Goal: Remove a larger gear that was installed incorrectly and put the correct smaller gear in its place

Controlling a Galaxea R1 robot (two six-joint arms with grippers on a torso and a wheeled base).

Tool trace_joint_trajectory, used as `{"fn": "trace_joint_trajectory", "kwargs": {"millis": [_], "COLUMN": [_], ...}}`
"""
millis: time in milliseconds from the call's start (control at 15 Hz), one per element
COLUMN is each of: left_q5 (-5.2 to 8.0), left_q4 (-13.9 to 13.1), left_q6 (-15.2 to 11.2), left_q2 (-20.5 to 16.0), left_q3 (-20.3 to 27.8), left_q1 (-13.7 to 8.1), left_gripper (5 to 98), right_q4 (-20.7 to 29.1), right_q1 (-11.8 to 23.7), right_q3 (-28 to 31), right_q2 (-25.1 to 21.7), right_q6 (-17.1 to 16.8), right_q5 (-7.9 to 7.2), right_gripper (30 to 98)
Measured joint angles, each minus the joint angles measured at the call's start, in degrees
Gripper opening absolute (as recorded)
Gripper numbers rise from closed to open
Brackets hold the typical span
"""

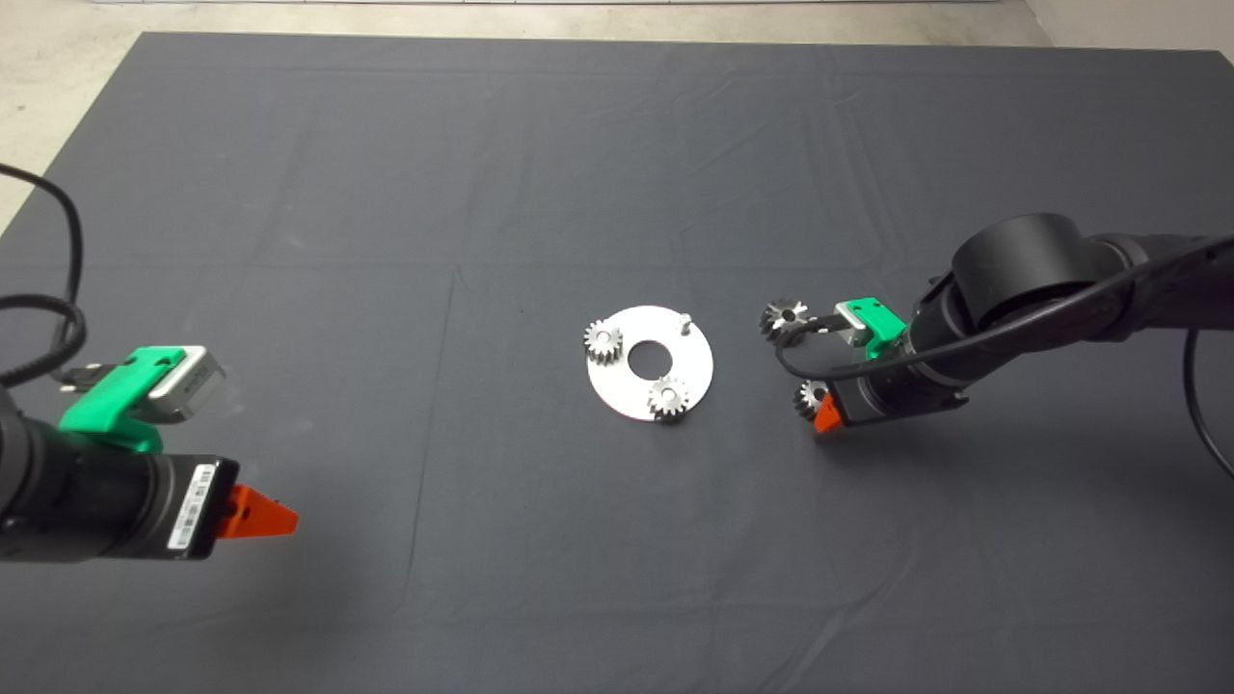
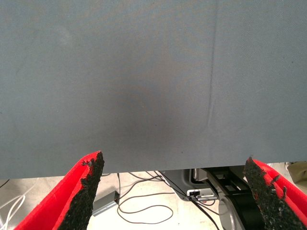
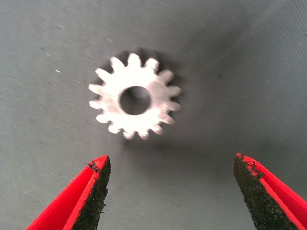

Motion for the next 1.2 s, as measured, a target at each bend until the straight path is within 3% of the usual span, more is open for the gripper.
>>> {"fn": "trace_joint_trajectory", "kwargs": {"millis": [600,1200], "left_q5": [0.02,0.05], "left_q4": [0.00,0.00], "left_q6": [0.00,0.00], "left_q2": [-0.03,-0.19], "left_q3": [0.00,0.07], "left_q1": [0.00,0.00], "left_gripper": [74.4,74.4], "right_q4": [-2.48,-4.96], "right_q1": [-0.55,-0.61], "right_q3": [-1.94,-2.71], "right_q2": [3.74,3.99], "right_q6": [-0.20,-0.43], "right_q5": [0.05,-0.02], "right_gripper": [68.1,68.1]}}
